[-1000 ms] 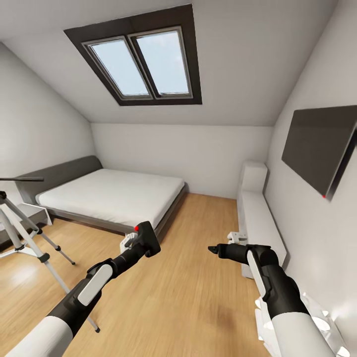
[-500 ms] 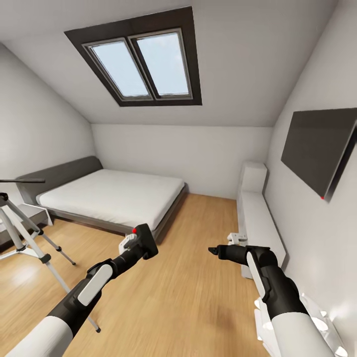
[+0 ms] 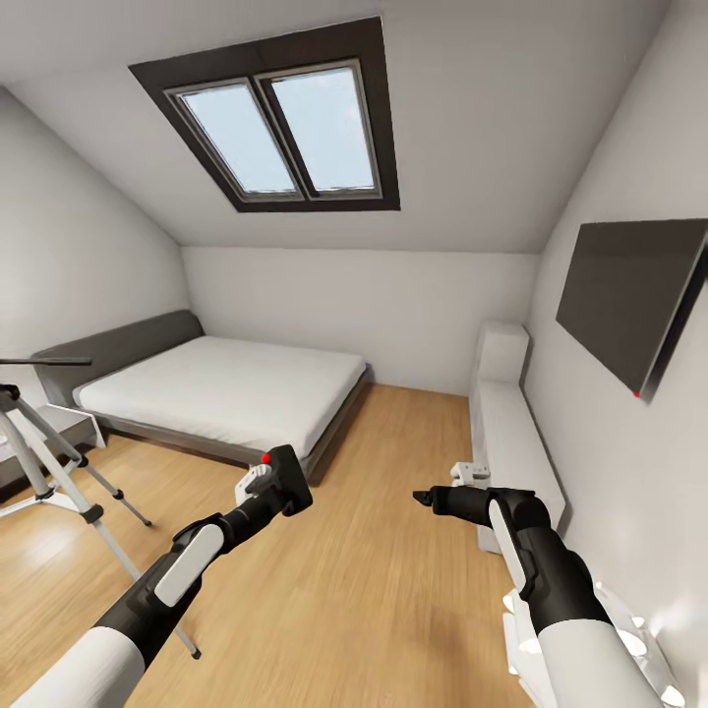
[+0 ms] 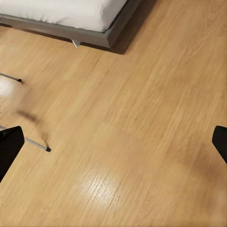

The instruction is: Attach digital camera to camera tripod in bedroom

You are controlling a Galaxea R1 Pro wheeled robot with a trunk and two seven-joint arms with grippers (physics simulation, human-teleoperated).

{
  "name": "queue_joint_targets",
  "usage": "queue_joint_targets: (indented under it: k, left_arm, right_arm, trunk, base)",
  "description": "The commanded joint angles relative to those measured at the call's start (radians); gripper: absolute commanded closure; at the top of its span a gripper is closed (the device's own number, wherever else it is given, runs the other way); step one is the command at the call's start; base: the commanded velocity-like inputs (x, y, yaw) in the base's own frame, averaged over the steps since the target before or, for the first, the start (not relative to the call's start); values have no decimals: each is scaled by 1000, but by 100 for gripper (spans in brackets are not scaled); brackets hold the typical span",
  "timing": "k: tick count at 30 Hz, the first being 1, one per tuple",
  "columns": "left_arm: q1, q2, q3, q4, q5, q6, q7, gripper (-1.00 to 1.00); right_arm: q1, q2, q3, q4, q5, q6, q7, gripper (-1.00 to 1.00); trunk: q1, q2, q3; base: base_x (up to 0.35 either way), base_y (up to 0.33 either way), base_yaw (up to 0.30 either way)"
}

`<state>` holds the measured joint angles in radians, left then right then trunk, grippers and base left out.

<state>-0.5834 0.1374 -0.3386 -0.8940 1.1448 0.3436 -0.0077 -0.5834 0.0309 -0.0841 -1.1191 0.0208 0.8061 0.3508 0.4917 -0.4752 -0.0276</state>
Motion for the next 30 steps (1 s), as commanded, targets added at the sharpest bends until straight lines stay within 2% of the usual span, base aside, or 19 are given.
queue_joint_targets:
  k: [1,11,17,30]
  left_arm:
    - [-1,1,-2,0,4,2,-3,100]
    - [-1,1,-2,-1,2,2,38,100]
    - [-1,1,-2,-2,3,1,76,100]
    - [-1,1,-2,-2,-2,0,88,100]
  right_arm:
    - [-1,1,-3,-1,2,5,5,-100]
    - [-1,2,-3,-1,2,5,7,-100]
    - [-1,3,-3,-1,2,5,7,-100]
    - [-1,1,-3,-1,6,6,13,-100]
  trunk:
    - [-3,5,1]
    - [-42,75,32]
    - [-42,75,32]
    - [-42,75,32]
  base:
    - [0,0,0]
    - [0,0,0]
    - [0,0,0]
    - [0,0,0]
